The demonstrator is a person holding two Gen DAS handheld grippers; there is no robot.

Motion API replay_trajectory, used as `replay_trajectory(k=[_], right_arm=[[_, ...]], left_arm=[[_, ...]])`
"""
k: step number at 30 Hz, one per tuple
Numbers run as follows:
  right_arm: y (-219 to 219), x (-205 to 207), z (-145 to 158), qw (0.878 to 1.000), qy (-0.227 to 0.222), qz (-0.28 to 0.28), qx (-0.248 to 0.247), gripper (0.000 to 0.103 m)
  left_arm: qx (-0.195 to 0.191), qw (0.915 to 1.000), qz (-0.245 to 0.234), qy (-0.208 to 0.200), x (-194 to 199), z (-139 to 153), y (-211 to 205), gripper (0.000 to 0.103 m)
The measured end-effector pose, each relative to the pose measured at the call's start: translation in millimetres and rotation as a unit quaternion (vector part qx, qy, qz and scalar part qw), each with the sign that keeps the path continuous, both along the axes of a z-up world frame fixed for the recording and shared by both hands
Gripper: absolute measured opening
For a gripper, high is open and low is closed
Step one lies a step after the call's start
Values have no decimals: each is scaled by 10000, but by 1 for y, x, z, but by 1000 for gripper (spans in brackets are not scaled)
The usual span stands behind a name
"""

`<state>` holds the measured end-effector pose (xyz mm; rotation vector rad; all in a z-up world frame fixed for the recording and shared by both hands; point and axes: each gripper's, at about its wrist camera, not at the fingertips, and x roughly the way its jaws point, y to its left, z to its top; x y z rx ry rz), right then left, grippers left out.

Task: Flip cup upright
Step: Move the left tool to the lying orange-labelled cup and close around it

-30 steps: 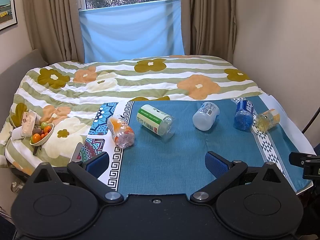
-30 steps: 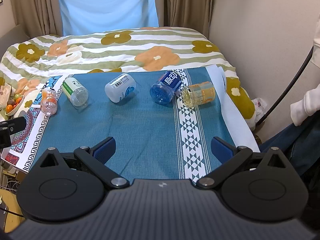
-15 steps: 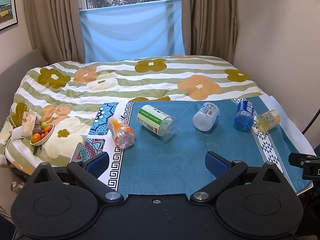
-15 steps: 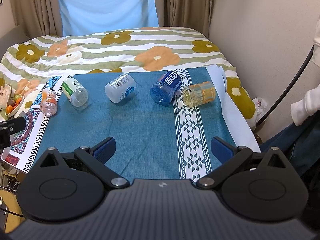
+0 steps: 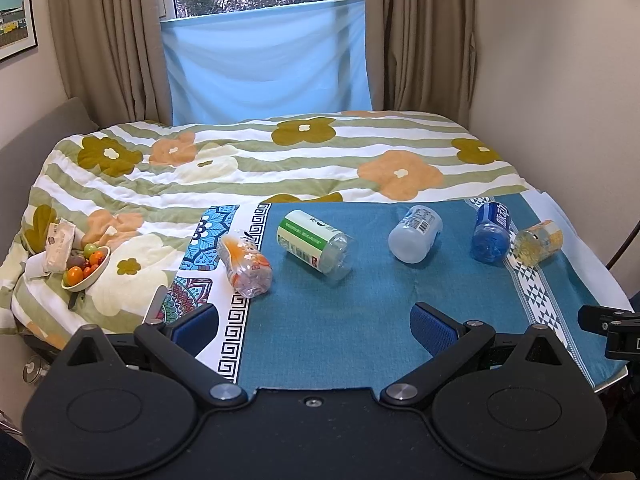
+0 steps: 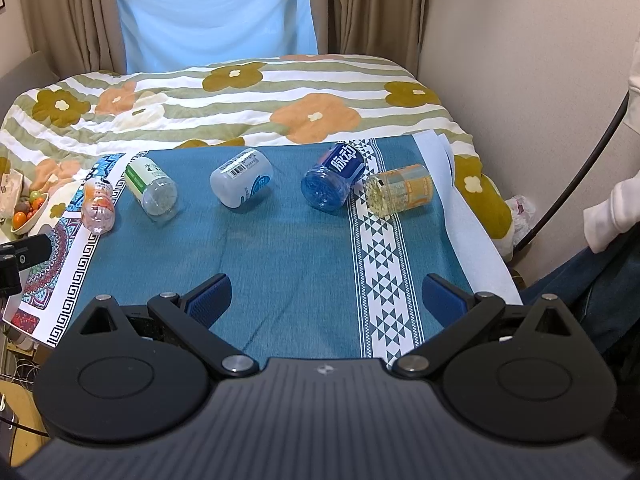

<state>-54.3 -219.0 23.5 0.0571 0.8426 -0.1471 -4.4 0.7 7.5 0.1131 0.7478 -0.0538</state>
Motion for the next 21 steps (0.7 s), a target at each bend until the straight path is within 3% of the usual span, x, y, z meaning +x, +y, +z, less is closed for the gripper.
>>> replay_trajectory(k=[11, 21], right_arm=[[6, 14, 5, 9998, 2, 208, -50, 103], [27, 54, -18, 9969, 205, 764, -5, 103]], left_arm=[[-57, 9997, 188, 146, 11, 6, 6, 103], [-146, 9959, 738, 496, 75, -5, 38, 103]])
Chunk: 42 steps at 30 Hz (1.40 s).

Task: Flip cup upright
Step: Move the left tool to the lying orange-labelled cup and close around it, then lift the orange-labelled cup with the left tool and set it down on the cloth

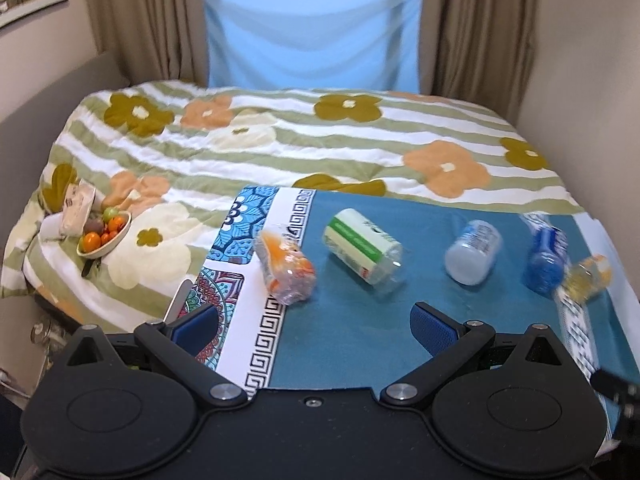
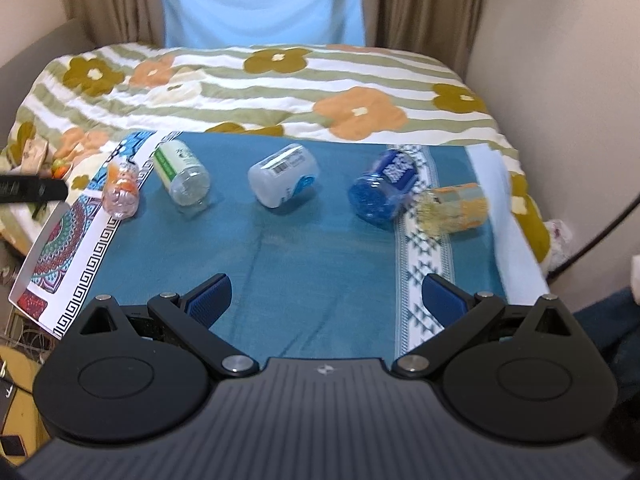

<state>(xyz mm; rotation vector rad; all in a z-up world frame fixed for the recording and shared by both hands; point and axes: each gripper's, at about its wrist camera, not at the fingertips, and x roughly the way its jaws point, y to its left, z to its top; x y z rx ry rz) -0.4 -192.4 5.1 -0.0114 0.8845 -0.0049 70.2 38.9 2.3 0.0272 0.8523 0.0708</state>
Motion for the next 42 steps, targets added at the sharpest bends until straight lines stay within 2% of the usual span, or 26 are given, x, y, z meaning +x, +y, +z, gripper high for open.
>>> replay_trajectory(k=[13, 20, 27, 31, 34, 36, 37, 42], right_arm=[[49, 54, -59, 9988, 341, 328, 146, 103], [69, 77, -79, 9982, 459, 385, 102, 103], [78, 92, -96, 9974, 616, 370, 82, 103], [81, 100, -101, 9972, 662, 337, 84, 103], [83, 105, -103, 9970, 696, 315, 100, 103], [84, 107, -103, 9969, 718, 294, 121, 103], [84, 107, -103, 9969, 726, 282, 130, 103], [83, 108, -105, 9968, 759, 231, 133, 103]], left_arm=[[-177, 9964, 226, 797, 126, -57, 49, 102], [-316, 9906, 280, 1303, 174, -93, 62, 98], [-513, 9838, 307, 1689, 198, -121, 72, 94], [-618, 9793, 305, 1904, 204, -132, 75, 84], [-902, 9740, 338, 2053, 205, -137, 78, 78], [-930, 9730, 314, 2088, 205, -138, 77, 74], [-911, 9730, 296, 2100, 206, -139, 76, 67], [-836, 9744, 203, 2077, 206, -138, 75, 63]])
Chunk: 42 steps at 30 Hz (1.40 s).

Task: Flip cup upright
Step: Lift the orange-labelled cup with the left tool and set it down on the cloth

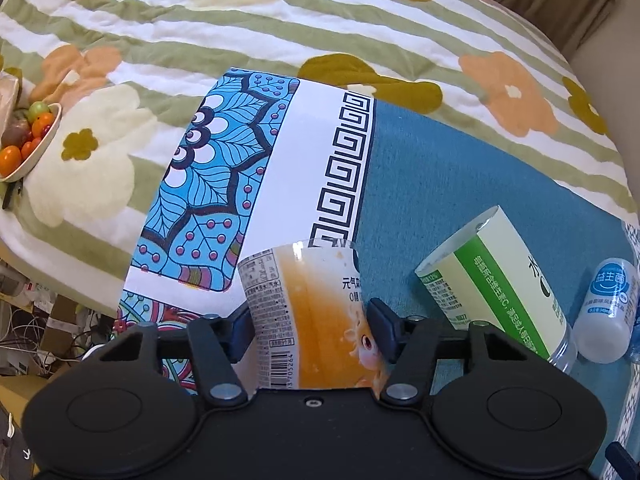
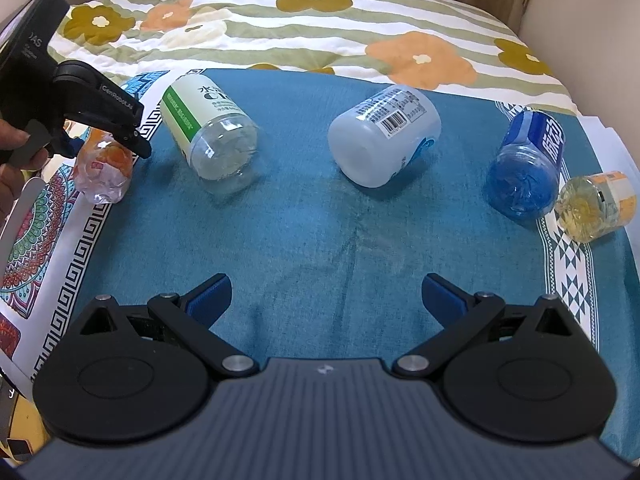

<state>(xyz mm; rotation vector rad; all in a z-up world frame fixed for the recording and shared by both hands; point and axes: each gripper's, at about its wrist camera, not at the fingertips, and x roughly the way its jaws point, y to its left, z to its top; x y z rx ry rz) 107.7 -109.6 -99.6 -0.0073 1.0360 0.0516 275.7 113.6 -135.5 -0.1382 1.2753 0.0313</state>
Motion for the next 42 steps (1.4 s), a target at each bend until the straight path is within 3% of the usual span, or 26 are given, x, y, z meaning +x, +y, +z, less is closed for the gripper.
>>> replay_trajectory(k=[22, 29, 35, 42], right_arm=[[-23, -21, 19, 9999, -157, -27, 20, 103], [-38, -37, 25, 9997, -199, -89, 56, 103], [-52, -51, 36, 9993, -294, -225, 98, 103], [-76, -70, 39, 9982, -316, -502, 77, 103]], left_arm=[[-208, 9993, -275, 133, -40, 20, -26, 57], [-249, 9974, -609, 308, -61, 27, -47, 57], [-287, 9899, -1213, 678, -96, 25, -82, 57], [-356, 9784, -1744, 1052, -126, 3, -127, 57]])
